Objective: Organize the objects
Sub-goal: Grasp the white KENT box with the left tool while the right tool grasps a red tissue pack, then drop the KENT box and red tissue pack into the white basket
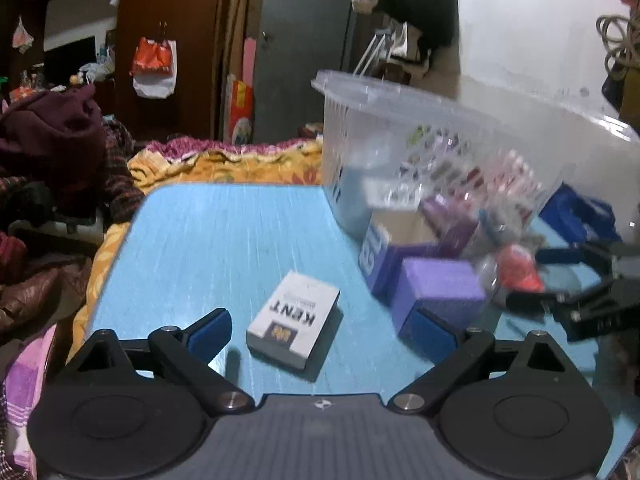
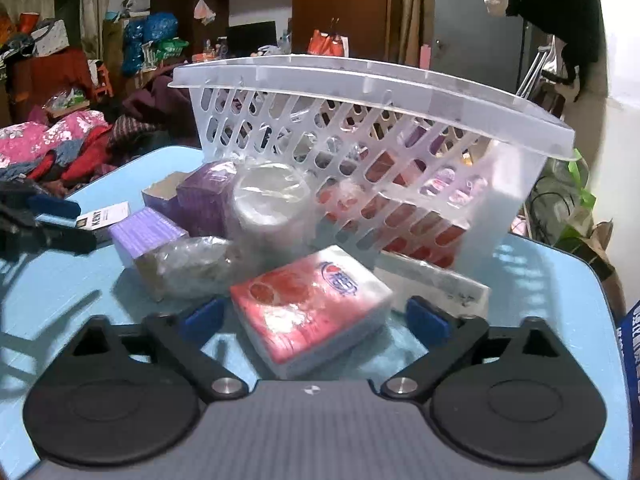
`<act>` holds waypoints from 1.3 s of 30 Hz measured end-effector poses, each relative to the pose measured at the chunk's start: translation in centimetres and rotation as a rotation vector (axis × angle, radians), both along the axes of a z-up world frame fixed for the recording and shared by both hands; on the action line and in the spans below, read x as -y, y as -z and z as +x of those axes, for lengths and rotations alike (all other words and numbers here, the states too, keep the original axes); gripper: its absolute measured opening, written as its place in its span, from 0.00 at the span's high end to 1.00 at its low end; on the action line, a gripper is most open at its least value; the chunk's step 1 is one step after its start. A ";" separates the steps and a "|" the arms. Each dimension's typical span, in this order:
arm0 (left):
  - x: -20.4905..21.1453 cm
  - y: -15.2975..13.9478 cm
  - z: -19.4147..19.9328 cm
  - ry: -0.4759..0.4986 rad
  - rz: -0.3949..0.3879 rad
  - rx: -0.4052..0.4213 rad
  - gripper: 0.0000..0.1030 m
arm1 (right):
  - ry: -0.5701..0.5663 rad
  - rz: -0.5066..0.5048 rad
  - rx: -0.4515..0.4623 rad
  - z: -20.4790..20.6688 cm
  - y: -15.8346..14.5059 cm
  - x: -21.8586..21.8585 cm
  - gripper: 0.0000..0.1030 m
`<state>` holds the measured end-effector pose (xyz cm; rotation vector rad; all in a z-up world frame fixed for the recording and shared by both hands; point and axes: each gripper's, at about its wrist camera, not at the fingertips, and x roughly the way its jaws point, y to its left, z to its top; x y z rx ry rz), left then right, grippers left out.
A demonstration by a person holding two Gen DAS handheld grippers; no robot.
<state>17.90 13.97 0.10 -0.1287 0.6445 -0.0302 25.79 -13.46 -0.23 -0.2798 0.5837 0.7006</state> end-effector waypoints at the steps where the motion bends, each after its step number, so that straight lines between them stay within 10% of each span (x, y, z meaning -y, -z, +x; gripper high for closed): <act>1: 0.0 0.3 0.0 0.000 0.005 -0.007 0.06 | -0.009 -0.021 -0.006 -0.2 0.2 -0.2 0.12; 7: 0.3 0.8 -0.4 -0.015 0.047 -0.004 0.16 | -0.016 -0.020 0.013 -1.2 0.3 0.2 0.17; 10: 0.5 0.7 -0.4 -0.047 0.107 0.006 0.51 | -0.012 0.019 0.013 -2.1 0.2 1.3 0.18; 26: 4.0 -0.5 -4.2 0.068 -0.113 0.323 0.53 | 0.049 0.199 0.065 -4.8 -0.3 6.2 0.18; 39: 3.6 -0.6 -5.6 0.096 -0.200 0.379 0.53 | 0.055 0.295 0.213 -7.6 -1.8 7.7 0.18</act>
